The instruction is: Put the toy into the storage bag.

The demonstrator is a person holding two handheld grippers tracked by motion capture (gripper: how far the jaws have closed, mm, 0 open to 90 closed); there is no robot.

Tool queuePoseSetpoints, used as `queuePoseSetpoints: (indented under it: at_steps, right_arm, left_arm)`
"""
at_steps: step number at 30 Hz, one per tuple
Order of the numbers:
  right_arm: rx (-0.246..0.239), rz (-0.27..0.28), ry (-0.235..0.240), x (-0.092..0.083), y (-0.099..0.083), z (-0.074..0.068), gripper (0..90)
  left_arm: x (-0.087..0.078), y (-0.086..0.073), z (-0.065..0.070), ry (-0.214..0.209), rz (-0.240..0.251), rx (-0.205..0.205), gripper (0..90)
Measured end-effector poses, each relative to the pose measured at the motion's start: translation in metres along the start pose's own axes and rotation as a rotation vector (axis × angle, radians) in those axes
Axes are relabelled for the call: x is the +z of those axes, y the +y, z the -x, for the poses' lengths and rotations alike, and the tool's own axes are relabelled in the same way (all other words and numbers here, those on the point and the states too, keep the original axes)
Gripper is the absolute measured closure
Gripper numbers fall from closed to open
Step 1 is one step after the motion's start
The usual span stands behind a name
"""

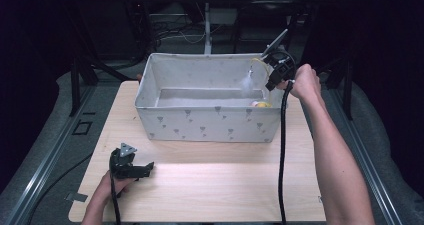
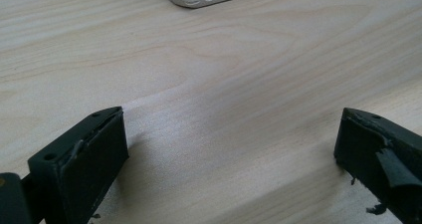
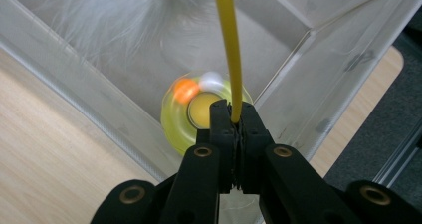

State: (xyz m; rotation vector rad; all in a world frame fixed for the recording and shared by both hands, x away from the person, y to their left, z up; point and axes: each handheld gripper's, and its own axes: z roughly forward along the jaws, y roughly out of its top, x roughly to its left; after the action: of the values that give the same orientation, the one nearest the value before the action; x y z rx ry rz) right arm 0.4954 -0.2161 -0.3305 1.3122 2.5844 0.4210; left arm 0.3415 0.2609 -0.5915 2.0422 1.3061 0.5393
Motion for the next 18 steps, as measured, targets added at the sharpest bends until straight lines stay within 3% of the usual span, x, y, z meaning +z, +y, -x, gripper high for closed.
queuePoseSetpoints:
  at_steps: [18]
  right_arm:
    - [0.012,-0.093,0.055,0.026,-0.02,0.004,88.8]
  left_arm:
    - [0.0,0.0,0.0,0.0,0.0,0.0,0.3]
